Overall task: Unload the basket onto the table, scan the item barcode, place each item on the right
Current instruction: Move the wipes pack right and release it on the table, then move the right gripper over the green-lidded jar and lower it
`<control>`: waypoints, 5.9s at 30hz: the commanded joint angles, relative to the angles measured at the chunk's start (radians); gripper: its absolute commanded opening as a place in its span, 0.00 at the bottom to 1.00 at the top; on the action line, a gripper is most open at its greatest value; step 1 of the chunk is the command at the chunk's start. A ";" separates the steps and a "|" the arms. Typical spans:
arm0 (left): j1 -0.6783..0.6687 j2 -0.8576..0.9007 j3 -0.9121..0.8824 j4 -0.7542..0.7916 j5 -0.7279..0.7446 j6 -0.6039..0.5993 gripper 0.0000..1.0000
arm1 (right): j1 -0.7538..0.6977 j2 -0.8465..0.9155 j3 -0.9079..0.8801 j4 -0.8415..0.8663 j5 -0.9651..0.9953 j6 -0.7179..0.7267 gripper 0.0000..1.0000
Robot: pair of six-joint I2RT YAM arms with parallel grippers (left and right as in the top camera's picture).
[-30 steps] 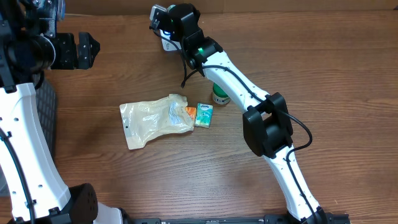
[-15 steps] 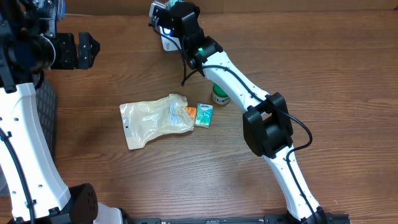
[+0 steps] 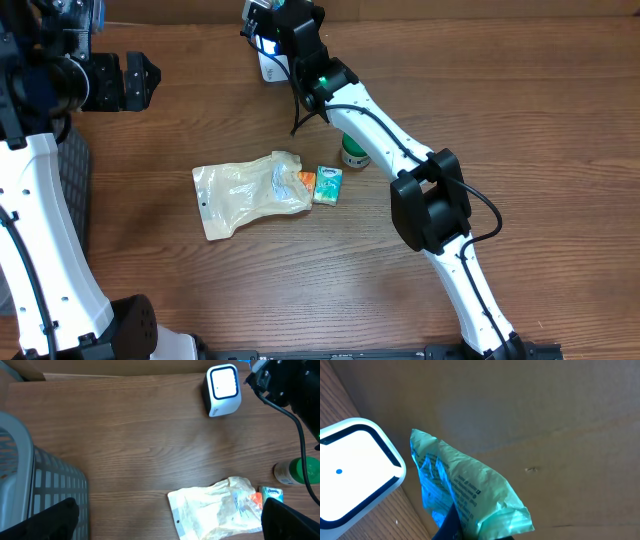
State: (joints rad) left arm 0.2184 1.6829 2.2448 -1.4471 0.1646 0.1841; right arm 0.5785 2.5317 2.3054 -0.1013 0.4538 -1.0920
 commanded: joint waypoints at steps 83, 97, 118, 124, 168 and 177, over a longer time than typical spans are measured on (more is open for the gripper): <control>0.004 -0.005 0.000 0.002 0.012 0.014 1.00 | -0.690 -0.669 -0.469 -1.219 -0.780 1.028 1.00; 0.004 -0.005 0.000 0.002 0.012 0.014 0.99 | -0.241 -0.557 -0.494 -0.970 -0.647 0.813 1.00; 0.004 -0.005 0.000 0.002 0.012 0.014 1.00 | -0.182 -0.409 -0.525 -0.950 -0.570 0.769 0.90; 0.004 -0.005 0.000 0.002 0.012 0.014 1.00 | -0.182 -0.409 -0.526 -0.947 -0.570 0.777 0.81; 0.004 -0.005 0.000 0.002 0.012 0.014 1.00 | -0.174 -0.411 -0.248 -1.206 -0.548 1.233 1.00; 0.004 -0.005 0.000 0.002 0.012 0.014 1.00 | -0.174 -0.407 -0.327 -1.178 -0.551 1.172 0.93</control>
State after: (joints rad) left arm 0.2184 1.6829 2.2448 -1.4467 0.1650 0.1841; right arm 0.4000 2.1250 2.0102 -1.2888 -0.0994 0.1246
